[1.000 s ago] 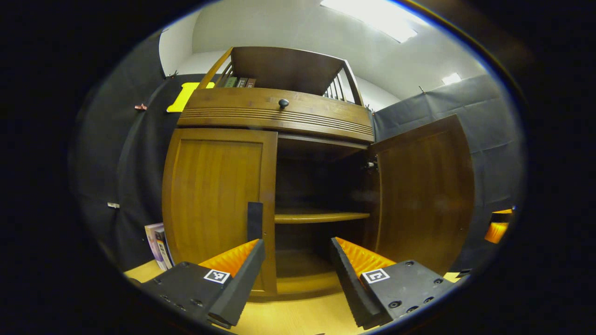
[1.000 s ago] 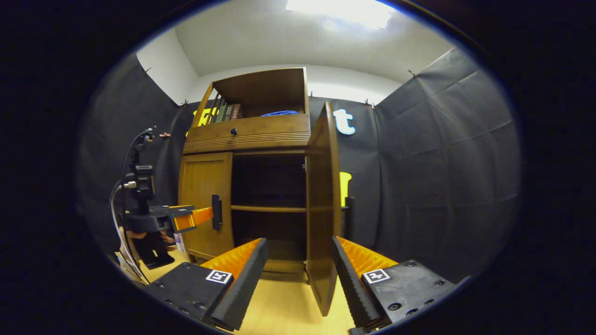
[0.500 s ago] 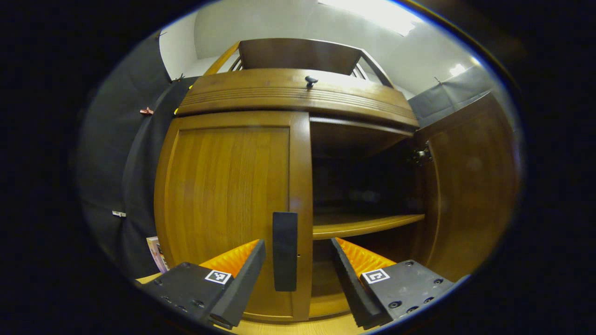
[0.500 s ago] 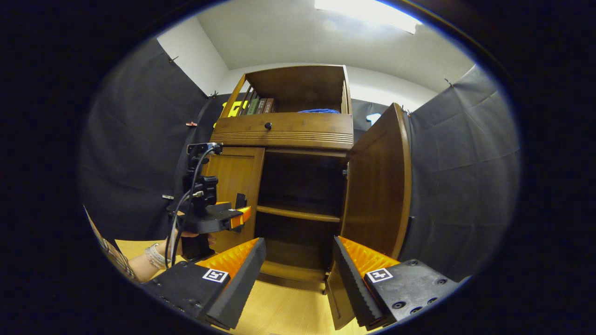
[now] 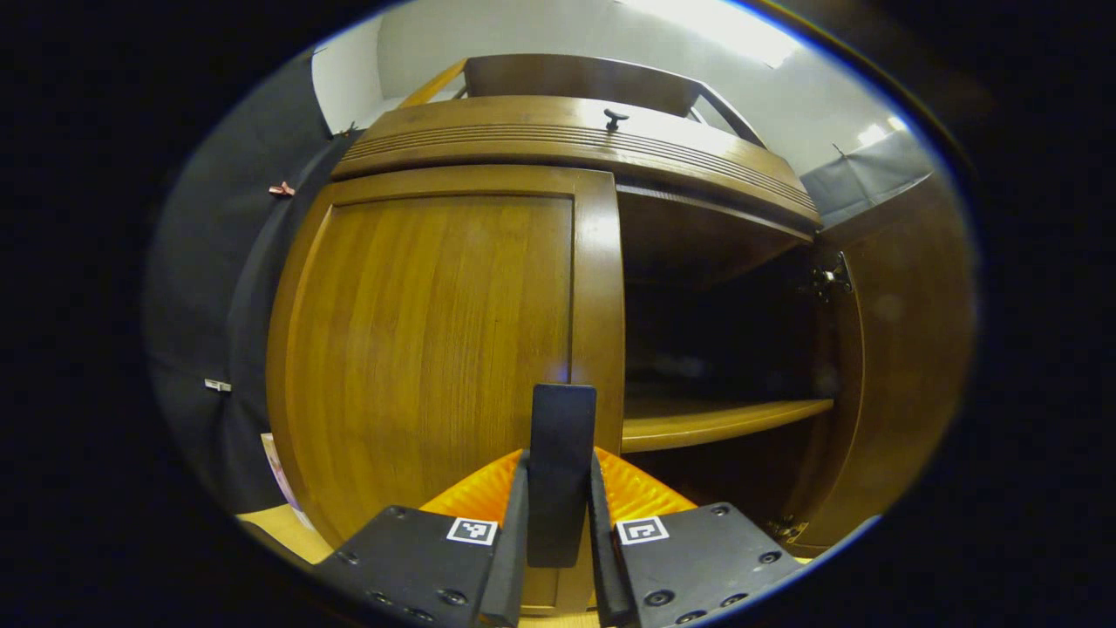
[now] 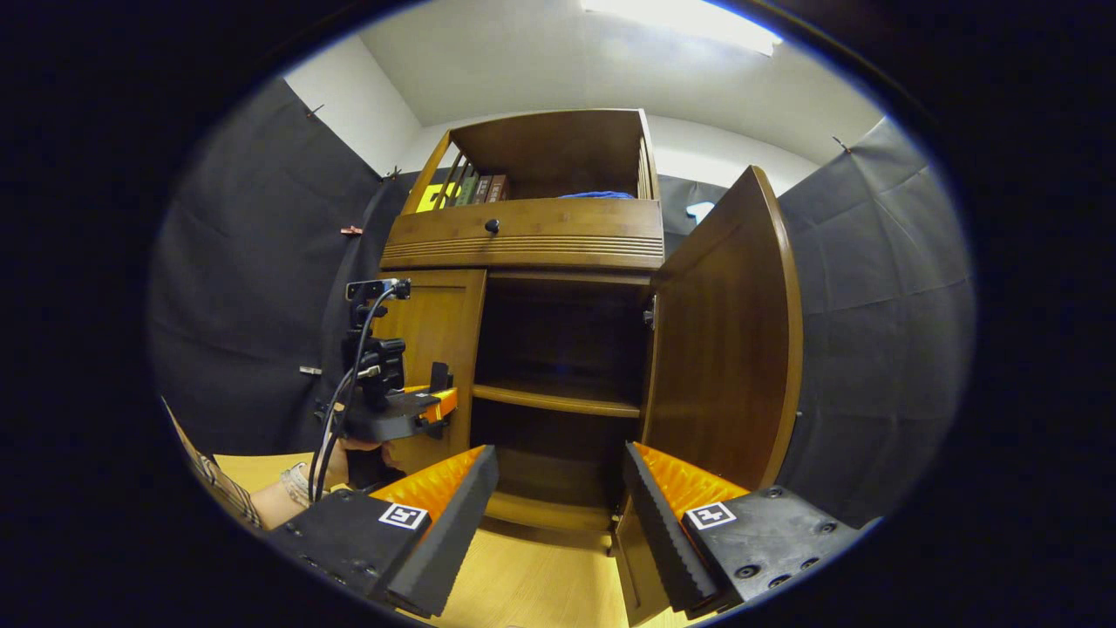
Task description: Open the right door of the double-door shoe cabinet with the right hand, and open the left door with the left hand.
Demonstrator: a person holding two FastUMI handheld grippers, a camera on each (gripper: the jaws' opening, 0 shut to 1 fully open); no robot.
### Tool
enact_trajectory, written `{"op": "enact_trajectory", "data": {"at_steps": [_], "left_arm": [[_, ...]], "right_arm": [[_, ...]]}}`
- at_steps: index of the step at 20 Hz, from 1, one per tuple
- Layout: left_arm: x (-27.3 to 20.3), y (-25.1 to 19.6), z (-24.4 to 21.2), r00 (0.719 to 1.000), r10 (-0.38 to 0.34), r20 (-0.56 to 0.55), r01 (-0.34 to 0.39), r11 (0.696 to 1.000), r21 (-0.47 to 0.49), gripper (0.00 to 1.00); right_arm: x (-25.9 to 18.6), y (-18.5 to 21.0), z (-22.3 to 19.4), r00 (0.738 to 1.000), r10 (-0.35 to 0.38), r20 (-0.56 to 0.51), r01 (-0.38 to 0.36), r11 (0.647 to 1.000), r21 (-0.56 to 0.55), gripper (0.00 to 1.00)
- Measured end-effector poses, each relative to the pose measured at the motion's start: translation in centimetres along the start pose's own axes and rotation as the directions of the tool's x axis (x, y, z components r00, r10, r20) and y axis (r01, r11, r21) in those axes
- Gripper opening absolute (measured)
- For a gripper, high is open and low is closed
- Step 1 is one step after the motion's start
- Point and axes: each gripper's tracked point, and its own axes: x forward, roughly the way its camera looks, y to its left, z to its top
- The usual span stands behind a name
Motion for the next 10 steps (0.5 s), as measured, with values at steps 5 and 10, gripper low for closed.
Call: {"op": "enact_trajectory", "data": {"at_steps": [5,10], "left_arm": [[-1.7,0.1,0.3,0.998,-0.059,-0.027,0.058,0.998,-0.028,0.32],[-4.8,0.3,0.9,0.99,-0.139,-0.037,0.137,0.99,-0.044,0.32]], "right_arm": [[-0.2,0.3,0.0,1.0,-0.011,0.0,0.011,1.0,0.023,0.92],[-0.7,1.7,0.0,1.0,-0.006,-0.021,0.007,0.999,0.031,0.92]]}}
